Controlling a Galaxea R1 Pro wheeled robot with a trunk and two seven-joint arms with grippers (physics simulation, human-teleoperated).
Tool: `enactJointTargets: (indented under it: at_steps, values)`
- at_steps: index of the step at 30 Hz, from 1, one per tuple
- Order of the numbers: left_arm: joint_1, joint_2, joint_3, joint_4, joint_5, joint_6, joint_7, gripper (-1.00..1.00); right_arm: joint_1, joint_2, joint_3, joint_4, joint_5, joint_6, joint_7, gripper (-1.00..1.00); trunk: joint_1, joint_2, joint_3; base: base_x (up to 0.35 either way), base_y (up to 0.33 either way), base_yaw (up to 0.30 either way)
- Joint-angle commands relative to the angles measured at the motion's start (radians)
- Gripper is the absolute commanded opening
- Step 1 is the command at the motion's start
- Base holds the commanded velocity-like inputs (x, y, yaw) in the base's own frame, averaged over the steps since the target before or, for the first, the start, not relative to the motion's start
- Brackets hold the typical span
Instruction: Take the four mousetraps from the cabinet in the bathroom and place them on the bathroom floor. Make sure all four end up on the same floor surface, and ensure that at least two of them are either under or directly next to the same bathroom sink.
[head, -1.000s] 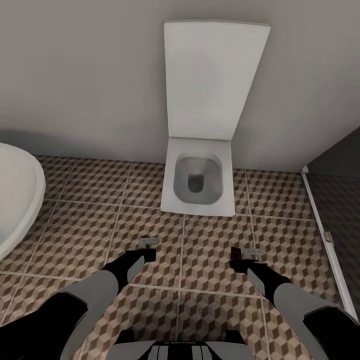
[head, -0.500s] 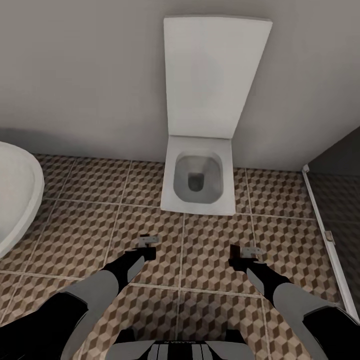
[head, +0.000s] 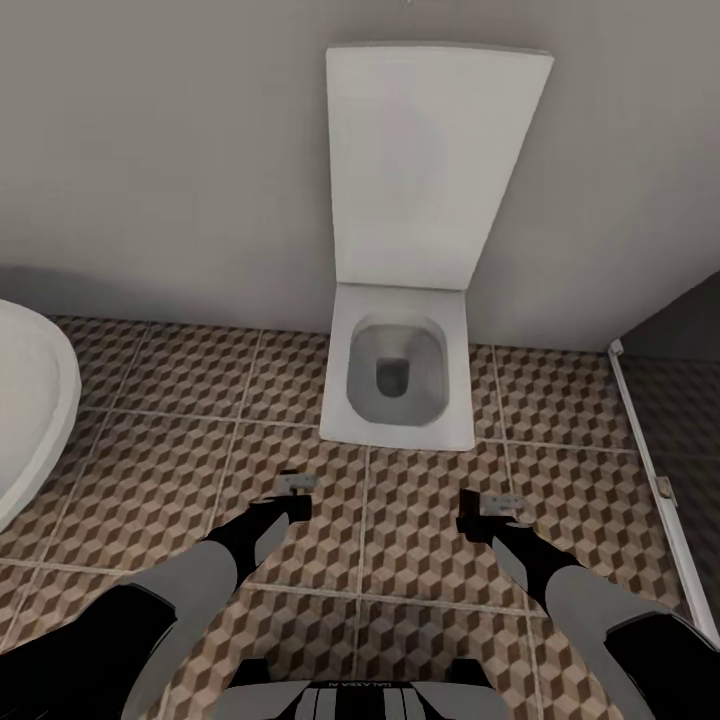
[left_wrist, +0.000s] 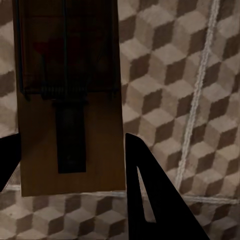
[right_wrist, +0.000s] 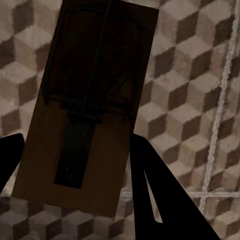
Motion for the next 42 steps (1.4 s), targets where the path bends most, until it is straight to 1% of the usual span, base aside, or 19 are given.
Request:
enactJointTargets:
  at_steps: [1,11,19,26,42]
  values:
    - [0.0,0.0,-0.009,-0.002,0.007,0.005,0.007,-1.0,0.0,-0.001,0.008,-0.003,-0.013,0.006,-0.003,-1.0,0.0,0.0,0.0,0.172,0.0,0.0]
    - [0.0,-0.001,-0.008,-0.003,0.007,0.003,0.012,-1.0,0.0,-0.001,0.01,-0.002,-0.013,0.006,-0.003,-1.0,0.0,0.0,0.0,0.055,0.0,0.0]
    - [0.0,-0.002,-0.009,-0.007,0.007,0.002,0.056,-1.0,0.0,-0.001,0.01,-0.002,-0.013,0.005,-0.003,-1.0,0.0,0.0,0.0,0.004,0.0,0.0]
    - [0.0,-0.003,-0.009,-0.009,0.007,0.002,0.064,-1.0,0.0,-0.001,0.01,-0.002,-0.013,0.004,-0.003,-1.0,0.0,0.0,0.0,0.0,0.0,0.0]
    - [0.0,-0.003,-0.009,-0.009,0.009,0.002,0.065,-1.0,0.0,-0.001,0.01,0.0,-0.013,0.004,-0.003,-1.0,0.062,-0.112,-0.051,0.0,0.0,0.0]
